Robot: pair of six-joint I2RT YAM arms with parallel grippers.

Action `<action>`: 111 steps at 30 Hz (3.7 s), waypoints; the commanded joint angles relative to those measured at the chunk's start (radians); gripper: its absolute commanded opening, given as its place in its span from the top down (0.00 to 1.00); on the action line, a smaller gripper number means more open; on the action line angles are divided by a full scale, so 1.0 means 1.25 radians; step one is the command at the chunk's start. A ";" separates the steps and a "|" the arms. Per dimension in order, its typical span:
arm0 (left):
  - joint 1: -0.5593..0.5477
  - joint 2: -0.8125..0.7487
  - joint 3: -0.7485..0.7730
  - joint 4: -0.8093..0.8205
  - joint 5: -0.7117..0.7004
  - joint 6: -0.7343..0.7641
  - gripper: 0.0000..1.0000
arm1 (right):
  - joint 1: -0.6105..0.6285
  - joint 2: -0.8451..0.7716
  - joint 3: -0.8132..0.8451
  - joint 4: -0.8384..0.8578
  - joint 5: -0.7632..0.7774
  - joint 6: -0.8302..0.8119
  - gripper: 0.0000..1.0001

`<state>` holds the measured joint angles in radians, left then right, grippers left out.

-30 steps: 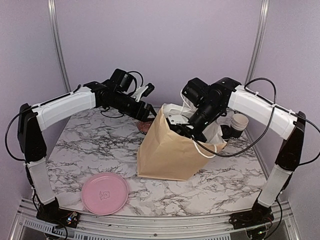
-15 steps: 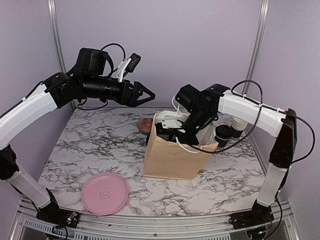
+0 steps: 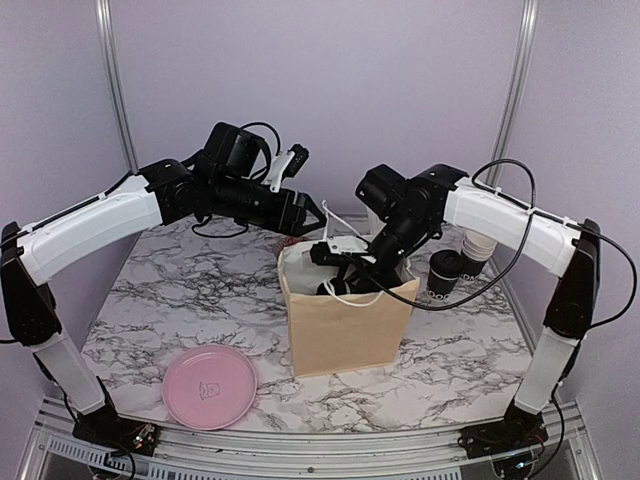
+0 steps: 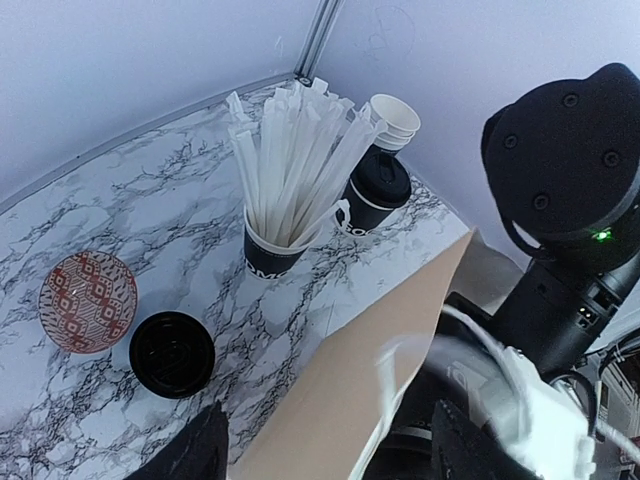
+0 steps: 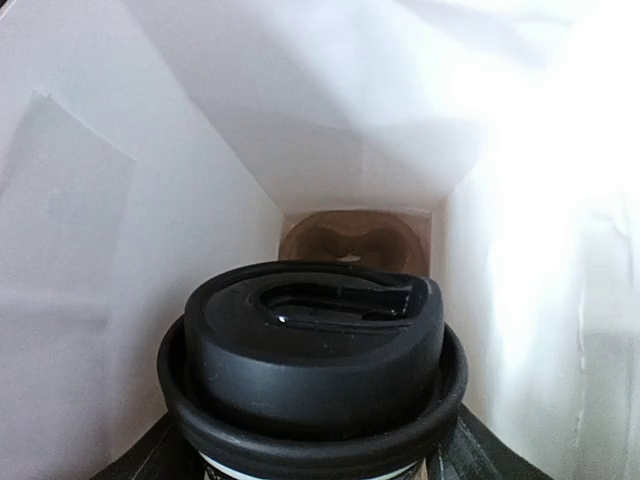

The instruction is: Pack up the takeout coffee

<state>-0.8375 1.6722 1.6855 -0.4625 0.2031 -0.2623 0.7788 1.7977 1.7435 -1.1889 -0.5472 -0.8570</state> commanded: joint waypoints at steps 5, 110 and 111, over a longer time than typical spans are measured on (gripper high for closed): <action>0.016 0.015 0.003 -0.055 -0.053 0.006 0.32 | 0.000 -0.077 0.050 -0.042 -0.068 -0.071 0.61; 0.215 -0.018 -0.106 -0.361 -0.271 0.110 0.29 | -0.443 -0.155 0.007 0.125 0.222 0.072 0.05; 0.218 -0.011 -0.113 -0.351 -0.262 0.112 0.29 | -0.460 -0.138 0.005 0.121 0.229 0.072 0.07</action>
<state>-0.5873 1.6436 1.5677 -0.9436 -0.2035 -0.1085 0.2810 1.5791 1.7454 -1.0142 -0.3847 -0.7464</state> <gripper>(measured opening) 0.723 0.950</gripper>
